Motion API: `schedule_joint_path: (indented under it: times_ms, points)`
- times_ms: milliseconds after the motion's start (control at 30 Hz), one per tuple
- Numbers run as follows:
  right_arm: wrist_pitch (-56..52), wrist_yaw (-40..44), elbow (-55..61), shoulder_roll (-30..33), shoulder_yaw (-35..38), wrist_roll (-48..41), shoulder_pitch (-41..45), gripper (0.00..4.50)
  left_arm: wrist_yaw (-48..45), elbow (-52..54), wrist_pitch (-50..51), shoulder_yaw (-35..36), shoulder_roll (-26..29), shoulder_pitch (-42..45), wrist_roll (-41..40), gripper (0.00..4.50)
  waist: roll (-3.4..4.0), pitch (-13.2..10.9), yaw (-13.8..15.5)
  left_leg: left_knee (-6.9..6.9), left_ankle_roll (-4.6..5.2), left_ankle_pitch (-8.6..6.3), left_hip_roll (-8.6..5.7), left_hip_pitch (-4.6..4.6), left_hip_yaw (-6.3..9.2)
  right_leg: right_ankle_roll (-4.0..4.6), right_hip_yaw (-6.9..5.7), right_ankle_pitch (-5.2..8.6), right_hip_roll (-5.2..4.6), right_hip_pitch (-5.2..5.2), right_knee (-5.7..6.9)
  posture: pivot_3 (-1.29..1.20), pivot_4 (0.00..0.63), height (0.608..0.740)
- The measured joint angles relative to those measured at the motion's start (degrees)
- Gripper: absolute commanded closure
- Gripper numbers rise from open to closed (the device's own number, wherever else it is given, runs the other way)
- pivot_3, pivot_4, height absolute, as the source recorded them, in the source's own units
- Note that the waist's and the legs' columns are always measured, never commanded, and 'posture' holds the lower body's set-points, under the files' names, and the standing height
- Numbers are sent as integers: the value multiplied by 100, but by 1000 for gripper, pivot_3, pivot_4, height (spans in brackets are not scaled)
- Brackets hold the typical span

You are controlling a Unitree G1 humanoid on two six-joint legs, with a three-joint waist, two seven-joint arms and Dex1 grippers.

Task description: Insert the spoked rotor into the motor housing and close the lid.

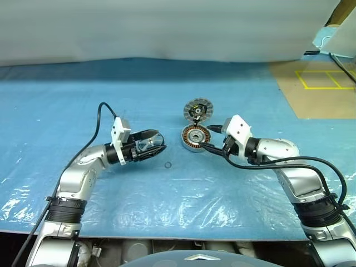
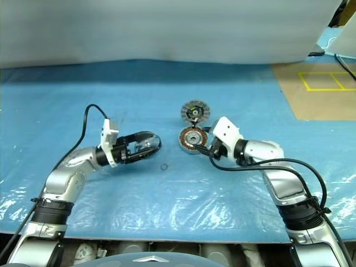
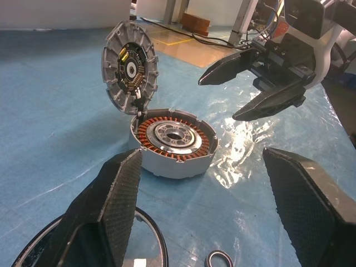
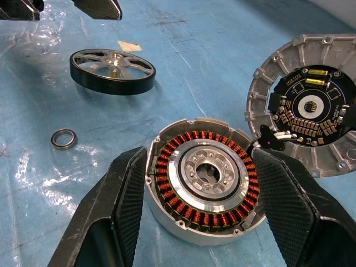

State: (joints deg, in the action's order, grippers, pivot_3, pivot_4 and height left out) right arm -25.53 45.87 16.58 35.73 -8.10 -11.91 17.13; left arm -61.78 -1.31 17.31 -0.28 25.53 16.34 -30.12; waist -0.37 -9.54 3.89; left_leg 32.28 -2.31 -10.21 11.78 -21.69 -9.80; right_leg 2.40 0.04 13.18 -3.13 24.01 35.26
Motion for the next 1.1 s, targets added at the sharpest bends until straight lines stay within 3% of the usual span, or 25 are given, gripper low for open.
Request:
schedule_joint_path:
  times_ms: [1100]
  points:
    - [183,449,-52,190,-101,171,243,1360,-63,42,-34,-6,34,82,-3,856,0,0,9,3,0,0,0,2,0,0,0,0,0,0,9,0,150,740]
